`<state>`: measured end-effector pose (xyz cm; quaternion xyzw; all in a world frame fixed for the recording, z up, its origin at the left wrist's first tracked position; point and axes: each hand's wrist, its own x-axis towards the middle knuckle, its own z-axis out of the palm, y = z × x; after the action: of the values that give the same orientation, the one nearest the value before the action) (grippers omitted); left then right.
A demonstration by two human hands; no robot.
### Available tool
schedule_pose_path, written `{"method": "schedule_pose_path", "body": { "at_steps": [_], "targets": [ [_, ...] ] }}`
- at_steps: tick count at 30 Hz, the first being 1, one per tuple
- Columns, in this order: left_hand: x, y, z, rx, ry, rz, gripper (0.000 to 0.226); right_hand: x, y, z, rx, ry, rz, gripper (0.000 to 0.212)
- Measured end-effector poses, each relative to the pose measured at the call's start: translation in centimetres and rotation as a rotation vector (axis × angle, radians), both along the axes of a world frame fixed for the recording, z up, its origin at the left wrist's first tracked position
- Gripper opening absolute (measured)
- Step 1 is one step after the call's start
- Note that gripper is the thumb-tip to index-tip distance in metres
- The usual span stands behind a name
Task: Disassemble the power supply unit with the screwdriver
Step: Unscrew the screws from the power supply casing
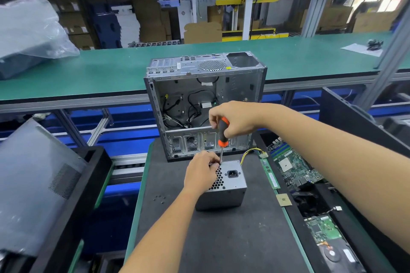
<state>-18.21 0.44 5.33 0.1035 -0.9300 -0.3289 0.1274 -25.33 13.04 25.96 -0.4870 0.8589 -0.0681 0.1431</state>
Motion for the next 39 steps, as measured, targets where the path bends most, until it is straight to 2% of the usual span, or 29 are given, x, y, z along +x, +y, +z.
{"method": "schedule_pose_path", "body": {
  "at_steps": [1, 3, 5, 7, 11, 13, 16, 19, 22, 24, 27, 30, 34, 39],
  "targets": [
    [0.0, 0.0, 0.0, 0.001, 0.0, 0.001, 0.016, 0.1, -0.2, -0.2, 0.014, 0.072, -0.025, 0.015],
    [0.0, -0.1, -0.1, 0.002, 0.0, 0.002, 0.015, -0.2, -0.5, -0.6, 0.047, 0.188, -0.095, 0.029],
    [-0.1, -0.1, -0.2, 0.003, 0.0, 0.004, 0.016, -0.4, -0.7, -0.9, 0.019, 0.15, -0.092, 0.029],
    [-0.1, -0.1, -0.2, 0.001, 0.002, 0.005, 0.016, -0.3, -0.7, -0.7, -0.028, 0.081, -0.022, 0.013],
    [-0.1, -0.1, -0.3, -0.009, 0.007, 0.0, 0.017, 0.0, -0.4, -0.3, -0.045, -0.083, 0.036, 0.031],
    [-0.2, -0.1, -0.4, -0.006, 0.008, -0.001, 0.017, 0.0, -0.5, -0.5, -0.04, 0.001, -0.012, 0.024],
    [-0.1, -0.1, -0.3, -0.004, 0.004, 0.0, 0.018, -0.4, -0.6, -0.8, 0.038, 0.203, -0.114, 0.032],
    [-0.1, -0.1, -0.3, -0.001, -0.004, 0.003, 0.019, -0.6, -0.2, -0.7, -0.023, 0.043, -0.067, 0.014],
    [-0.1, -0.1, -0.2, -0.003, -0.003, -0.001, 0.019, -0.1, 0.2, -0.3, -0.042, -0.068, -0.004, 0.03],
    [-0.1, -0.1, -0.2, -0.002, 0.0, -0.002, 0.019, 0.1, 0.1, -0.7, -0.053, 0.033, -0.033, 0.023],
    [0.0, -0.1, -0.1, -0.003, -0.004, -0.004, 0.019, -0.1, -0.2, -1.0, 0.032, 0.216, -0.127, 0.028],
    [0.0, -0.1, -0.1, 0.0, -0.001, -0.003, 0.02, -0.1, -0.1, -1.0, -0.071, 0.113, -0.055, 0.016],
    [0.2, -0.1, 0.0, 0.0, 0.006, -0.008, 0.019, 0.5, 0.4, -0.6, -0.159, 0.002, -0.071, 0.021],
    [0.2, 0.0, 0.3, 0.015, -0.008, -0.008, 0.018, 0.6, 0.4, -1.2, -0.183, 0.059, -0.199, 0.012]
  ]
}}
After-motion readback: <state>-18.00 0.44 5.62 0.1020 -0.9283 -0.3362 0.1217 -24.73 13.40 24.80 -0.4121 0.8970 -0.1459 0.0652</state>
